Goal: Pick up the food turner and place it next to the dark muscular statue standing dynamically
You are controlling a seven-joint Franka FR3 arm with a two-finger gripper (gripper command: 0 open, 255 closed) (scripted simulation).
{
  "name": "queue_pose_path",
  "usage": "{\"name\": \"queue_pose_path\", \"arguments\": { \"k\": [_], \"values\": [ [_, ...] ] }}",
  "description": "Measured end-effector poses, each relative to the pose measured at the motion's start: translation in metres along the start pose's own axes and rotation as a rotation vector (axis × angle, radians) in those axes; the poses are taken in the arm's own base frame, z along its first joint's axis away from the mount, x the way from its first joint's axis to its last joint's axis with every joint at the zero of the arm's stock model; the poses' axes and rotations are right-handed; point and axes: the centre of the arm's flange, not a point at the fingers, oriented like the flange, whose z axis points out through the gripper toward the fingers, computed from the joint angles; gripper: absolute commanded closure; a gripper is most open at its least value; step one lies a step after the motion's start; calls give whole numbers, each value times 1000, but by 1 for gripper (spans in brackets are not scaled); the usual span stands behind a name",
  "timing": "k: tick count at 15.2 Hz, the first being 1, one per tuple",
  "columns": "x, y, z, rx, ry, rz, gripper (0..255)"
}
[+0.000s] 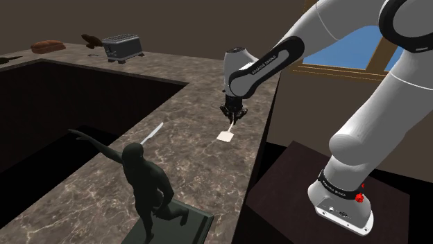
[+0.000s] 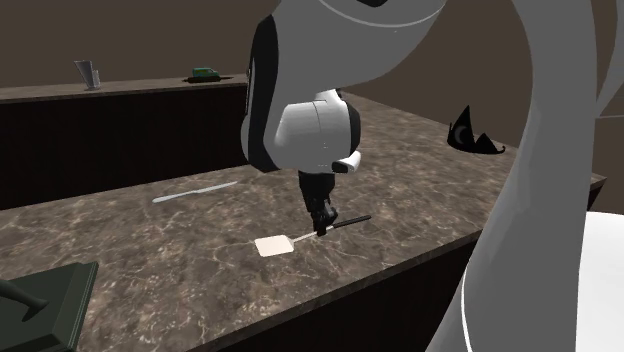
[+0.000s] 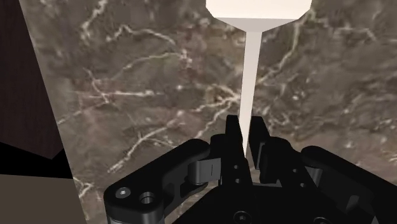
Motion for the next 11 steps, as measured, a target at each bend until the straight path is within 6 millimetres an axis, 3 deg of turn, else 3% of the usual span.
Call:
{"name": "queue_pose_path", "arguments": {
  "k": [4,11],
  "values": [
    [0,0,-3,0,0,0,255],
    [1,0,-37,0,0,0,255]
  ]
}}
